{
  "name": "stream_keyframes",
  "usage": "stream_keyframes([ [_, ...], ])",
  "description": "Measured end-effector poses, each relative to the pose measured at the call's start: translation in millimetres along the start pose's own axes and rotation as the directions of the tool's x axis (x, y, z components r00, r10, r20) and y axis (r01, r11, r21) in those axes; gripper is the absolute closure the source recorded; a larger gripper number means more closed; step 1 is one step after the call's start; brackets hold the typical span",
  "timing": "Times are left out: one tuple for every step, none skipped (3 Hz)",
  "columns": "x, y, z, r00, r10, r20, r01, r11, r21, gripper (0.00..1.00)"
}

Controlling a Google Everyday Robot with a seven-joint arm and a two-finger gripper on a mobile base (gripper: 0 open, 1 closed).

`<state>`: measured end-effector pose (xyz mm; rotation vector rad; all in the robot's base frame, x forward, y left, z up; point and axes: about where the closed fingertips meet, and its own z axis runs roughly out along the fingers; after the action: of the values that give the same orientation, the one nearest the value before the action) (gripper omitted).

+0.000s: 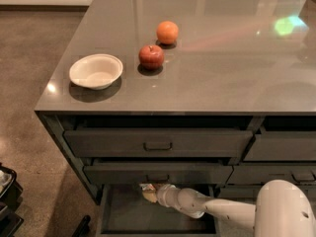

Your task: Pick 7up can from bottom drawer and place on counter

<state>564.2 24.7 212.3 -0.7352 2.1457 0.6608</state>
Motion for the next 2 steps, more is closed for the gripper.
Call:
stream_keyframes([
  [3, -3, 12, 1.000, 0.016, 0.007, -0.016, 0.9998, -0.011, 1.00],
  [30, -6, 20, 0.995, 0.101, -0.014, -0.101, 0.9949, 0.007, 1.00],
])
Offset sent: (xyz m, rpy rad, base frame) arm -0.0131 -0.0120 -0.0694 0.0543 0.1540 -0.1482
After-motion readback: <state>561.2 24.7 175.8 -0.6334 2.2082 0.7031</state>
